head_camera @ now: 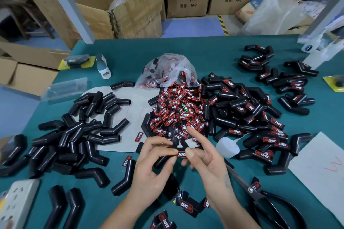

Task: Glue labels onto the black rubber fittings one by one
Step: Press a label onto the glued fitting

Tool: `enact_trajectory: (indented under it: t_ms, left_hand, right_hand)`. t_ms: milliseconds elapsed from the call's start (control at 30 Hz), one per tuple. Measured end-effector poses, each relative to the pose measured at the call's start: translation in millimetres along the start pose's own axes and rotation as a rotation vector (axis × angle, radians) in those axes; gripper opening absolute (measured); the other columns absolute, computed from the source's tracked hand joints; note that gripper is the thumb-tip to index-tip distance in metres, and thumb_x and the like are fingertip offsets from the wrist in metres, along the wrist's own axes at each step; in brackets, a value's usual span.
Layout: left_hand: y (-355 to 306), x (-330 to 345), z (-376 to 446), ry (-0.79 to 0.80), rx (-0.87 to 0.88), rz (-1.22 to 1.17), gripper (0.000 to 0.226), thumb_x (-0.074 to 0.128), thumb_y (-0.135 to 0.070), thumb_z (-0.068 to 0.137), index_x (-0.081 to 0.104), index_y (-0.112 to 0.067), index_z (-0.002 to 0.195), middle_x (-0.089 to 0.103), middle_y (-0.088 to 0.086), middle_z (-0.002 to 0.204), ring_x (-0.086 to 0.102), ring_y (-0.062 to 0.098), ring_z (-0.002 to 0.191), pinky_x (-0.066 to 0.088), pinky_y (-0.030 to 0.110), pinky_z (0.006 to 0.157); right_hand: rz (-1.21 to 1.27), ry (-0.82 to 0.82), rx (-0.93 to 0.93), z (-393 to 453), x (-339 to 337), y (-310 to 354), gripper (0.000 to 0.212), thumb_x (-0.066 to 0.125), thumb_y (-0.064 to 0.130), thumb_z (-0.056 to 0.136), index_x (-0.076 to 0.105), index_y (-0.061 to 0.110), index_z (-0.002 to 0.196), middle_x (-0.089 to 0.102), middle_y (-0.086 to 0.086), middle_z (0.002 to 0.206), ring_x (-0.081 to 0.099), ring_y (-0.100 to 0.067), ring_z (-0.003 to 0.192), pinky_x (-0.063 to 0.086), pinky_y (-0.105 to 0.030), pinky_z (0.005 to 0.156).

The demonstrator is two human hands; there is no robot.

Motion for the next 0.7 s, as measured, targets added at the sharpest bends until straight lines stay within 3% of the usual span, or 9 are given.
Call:
enact_trajectory:
  t_ms: [167,267,533,633,700]
  left_hand:
    - [4,-5,1,0.021,-0.098,-0.066,0.011,0.067,-0.023,0.096,0.072,-0.026,0.105,0.061,-0.003,0.117,0.064,0.027,0.106,0.057,0.054,0.080]
    - [5,-5,1,0.044,-0.112,-0.075,0.011,0.068,-0.024,0.096,0.073,-0.027,0.105,0.061,-0.004,0.114,0.064,0.028,0.101,0.057,0.055,0.075]
    - [3,-5,1,0.050,-0.140,-0.080,0.010,0.072,-0.023,0.094,0.075,-0.025,0.103,0.061,-0.004,0.112,0.066,0.028,0.100,0.058,0.055,0.070]
    - [2,-4,1,0.050,-0.138,-0.064,0.011,0.071,-0.023,0.094,0.074,-0.027,0.104,0.062,-0.006,0.116,0.066,0.027,0.107,0.060,0.057,0.076]
    - [2,-3,0,0.066,-0.102,-0.022,0.011,0.068,-0.023,0.095,0.072,-0.027,0.105,0.064,-0.008,0.120,0.066,0.025,0.115,0.058,0.050,0.090]
  right_hand:
    - [-0.012,0.054,0.027,2,3,3,0.052,0.073,0.033,0.094,0.059,0.047,0.141,0.075,-0.006,0.081,0.063,-0.005,0.073,0.046,-0.013,0.072]
    - [-0.034,0.040,0.010,3,3,-2,0.056,0.075,0.021,0.093,0.061,0.048,0.139,0.075,-0.005,0.080,0.066,-0.007,0.075,0.048,-0.013,0.074]
    - [-0.101,-0.001,-0.048,1,2,-6,0.044,0.069,0.027,0.098,0.063,0.046,0.137,0.076,-0.008,0.087,0.074,-0.020,0.086,0.050,-0.020,0.075]
    - [-0.100,-0.015,-0.078,0,4,-2,0.031,0.066,0.020,0.100,0.068,0.041,0.122,0.077,-0.009,0.090,0.074,-0.019,0.084,0.051,-0.019,0.073]
    - [-0.081,-0.028,-0.085,-1,6,2,0.024,0.066,0.018,0.099,0.069,0.038,0.111,0.076,-0.010,0.087,0.075,-0.020,0.082,0.052,-0.020,0.073]
Point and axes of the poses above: each hand's wrist, its own z-axis towards the middle knuckle, its own x-axis out of the palm, y = z × x, the point moved 1 cm from there along z, towards the middle knuckle
